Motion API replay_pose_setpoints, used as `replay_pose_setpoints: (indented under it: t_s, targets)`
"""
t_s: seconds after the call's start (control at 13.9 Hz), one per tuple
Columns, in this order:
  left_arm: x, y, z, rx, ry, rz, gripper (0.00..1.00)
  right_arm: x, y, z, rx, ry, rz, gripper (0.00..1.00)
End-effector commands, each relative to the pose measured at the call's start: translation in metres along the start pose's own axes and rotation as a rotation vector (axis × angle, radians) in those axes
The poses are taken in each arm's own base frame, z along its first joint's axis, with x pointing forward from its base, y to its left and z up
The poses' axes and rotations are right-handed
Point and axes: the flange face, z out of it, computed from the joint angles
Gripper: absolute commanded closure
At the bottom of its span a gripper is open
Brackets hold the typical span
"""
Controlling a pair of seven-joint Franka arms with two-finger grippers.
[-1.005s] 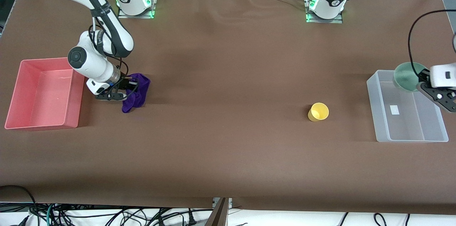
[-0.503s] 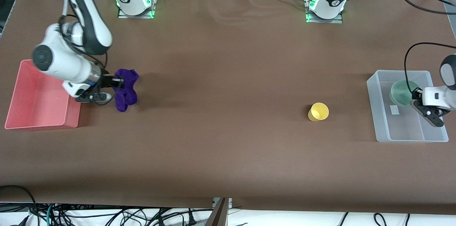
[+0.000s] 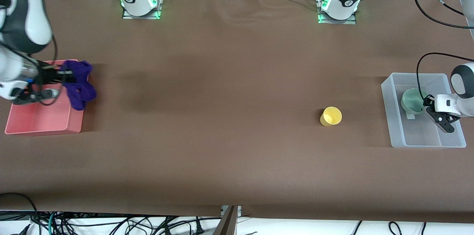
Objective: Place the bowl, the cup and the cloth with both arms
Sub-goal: 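Lower the bowl into the clear bin while the right gripper carries the cloth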
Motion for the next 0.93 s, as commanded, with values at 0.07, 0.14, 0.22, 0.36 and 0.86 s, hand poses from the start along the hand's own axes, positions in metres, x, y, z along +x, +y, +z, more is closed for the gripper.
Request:
replay_pose_setpoints:
  t_s: [0.07, 0.14, 0.22, 0.36, 0.86]
  targets:
    - [0.004, -0.001, -0.056, 0.046, 0.004, 0.048, 0.0, -0.019, 0.056, 0.001, -0.048, -0.033, -0.051, 1.0]
    - [0.009, 0.006, -0.083, 0.055, 0.005, 0.053, 0.0, -0.022, 0.07, 0.006, -0.074, -0.028, -0.057, 1.0]
    - [0.015, 0.012, -0.108, 0.066, 0.009, 0.061, 0.0, -0.025, 0.081, 0.015, -0.079, -0.03, -0.06, 1.0]
    - [0.029, 0.025, -0.151, 0.087, 0.021, 0.045, 0.0, -0.03, 0.108, 0.046, -0.074, -0.046, -0.058, 1.0]
    - [0.175, 0.113, -0.186, -0.028, 0.072, -0.326, 0.0, -0.056, 0.152, 0.133, -0.077, -0.059, -0.034, 1.0]
